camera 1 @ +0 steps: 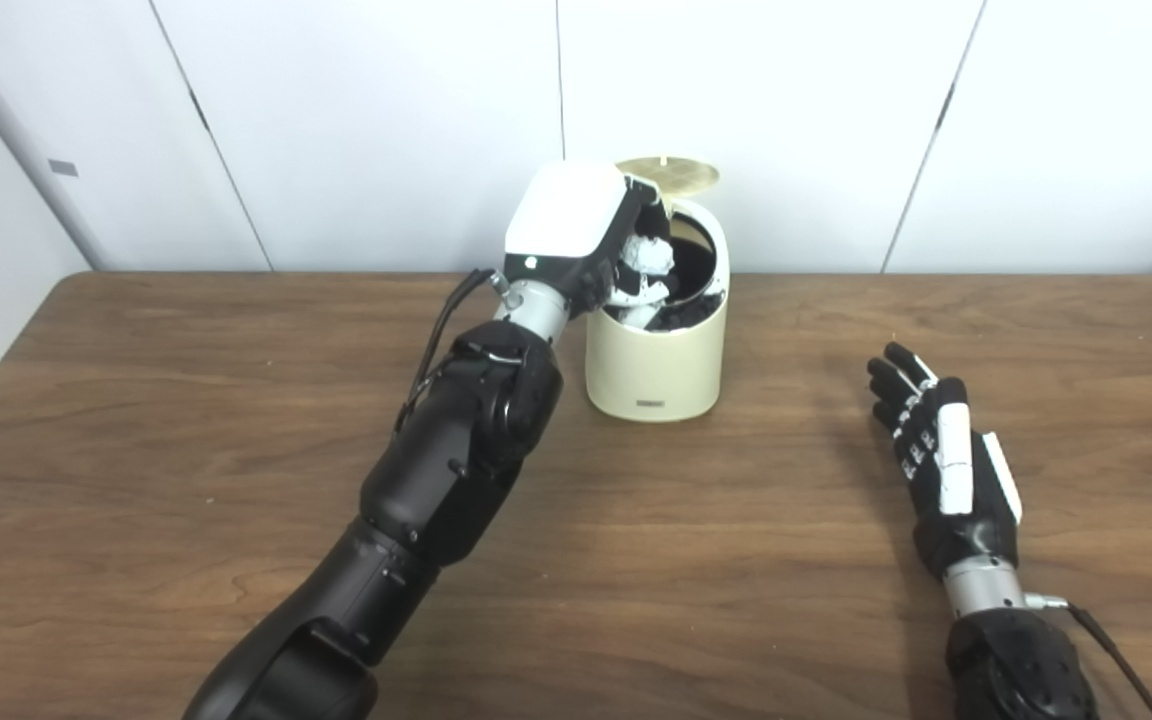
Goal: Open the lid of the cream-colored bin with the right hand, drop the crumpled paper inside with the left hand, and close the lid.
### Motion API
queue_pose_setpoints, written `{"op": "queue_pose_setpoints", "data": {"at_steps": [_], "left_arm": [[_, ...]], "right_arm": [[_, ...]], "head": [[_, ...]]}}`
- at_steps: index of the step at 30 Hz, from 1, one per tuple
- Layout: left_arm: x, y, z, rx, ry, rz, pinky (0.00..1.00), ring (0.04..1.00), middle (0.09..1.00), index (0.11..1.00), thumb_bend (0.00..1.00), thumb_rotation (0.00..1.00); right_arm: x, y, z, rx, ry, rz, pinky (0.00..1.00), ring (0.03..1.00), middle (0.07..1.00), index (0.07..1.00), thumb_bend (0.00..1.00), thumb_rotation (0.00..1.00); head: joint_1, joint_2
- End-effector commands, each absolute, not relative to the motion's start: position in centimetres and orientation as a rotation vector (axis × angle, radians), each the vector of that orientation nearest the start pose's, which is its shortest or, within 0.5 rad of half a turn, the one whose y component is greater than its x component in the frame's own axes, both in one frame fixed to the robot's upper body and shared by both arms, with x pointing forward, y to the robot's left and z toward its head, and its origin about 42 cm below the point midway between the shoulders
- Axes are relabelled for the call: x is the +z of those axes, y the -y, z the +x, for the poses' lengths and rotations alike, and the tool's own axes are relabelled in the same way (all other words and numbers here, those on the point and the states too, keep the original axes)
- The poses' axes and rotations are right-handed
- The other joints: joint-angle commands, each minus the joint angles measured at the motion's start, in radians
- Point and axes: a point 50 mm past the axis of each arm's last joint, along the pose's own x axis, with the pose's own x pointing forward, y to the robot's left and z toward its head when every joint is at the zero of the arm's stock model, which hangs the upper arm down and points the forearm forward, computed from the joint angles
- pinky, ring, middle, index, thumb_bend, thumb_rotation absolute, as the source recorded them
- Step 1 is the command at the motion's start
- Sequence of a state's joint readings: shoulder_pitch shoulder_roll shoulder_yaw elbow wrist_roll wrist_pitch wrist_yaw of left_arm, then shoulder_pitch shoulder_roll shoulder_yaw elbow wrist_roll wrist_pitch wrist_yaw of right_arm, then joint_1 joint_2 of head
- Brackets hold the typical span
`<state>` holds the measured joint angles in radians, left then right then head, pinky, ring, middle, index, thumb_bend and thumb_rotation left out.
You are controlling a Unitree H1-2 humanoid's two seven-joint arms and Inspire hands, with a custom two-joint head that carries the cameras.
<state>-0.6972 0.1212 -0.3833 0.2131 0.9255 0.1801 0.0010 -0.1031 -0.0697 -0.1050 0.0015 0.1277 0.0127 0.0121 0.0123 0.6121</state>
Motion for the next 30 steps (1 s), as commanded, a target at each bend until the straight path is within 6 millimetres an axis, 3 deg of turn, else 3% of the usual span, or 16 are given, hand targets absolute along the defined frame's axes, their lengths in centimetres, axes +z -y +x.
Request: {"op": "queue_pose_setpoints", "data": {"at_steps": [1,4,9,21,30], "left_arm": [[28.70,-10.13,45.53,-0.096,0.540,1.185,0.56,0.687,0.730,0.632,0.79,0.01],[28.83,-10.20,45.52,-0.098,0.537,1.186,0.59,0.709,0.739,0.675,0.87,0.00],[28.94,-10.09,45.68,-0.098,0.537,1.182,0.61,0.724,0.737,0.682,0.90,0.00],[28.89,-10.03,45.56,-0.120,0.514,1.144,0.62,0.742,0.767,0.723,0.92,0.00],[29.00,-9.88,45.39,-0.117,0.540,1.140,0.60,0.716,0.735,0.677,0.93,0.00]], "right_arm": [[13.50,25.01,31.94,-0.057,0.144,0.068,0.93,0.907,0.860,0.868,0.60,1.00],[13.55,24.94,31.94,-0.054,0.147,0.069,0.93,0.906,0.862,0.874,0.59,1.00],[13.51,25.02,32.09,-0.048,0.149,0.067,0.93,0.900,0.857,0.871,0.58,1.00],[13.46,25.12,31.94,-0.063,0.139,0.061,0.93,0.880,0.830,0.851,0.59,1.00],[13.53,25.27,32.04,-0.061,0.137,0.058,0.95,0.873,0.803,0.850,0.60,1.00]], "head": [[0.002,0.001],[0.001,0.004],[0.003,-0.002],[0.011,-0.007],[0.008,-0.003]]}}
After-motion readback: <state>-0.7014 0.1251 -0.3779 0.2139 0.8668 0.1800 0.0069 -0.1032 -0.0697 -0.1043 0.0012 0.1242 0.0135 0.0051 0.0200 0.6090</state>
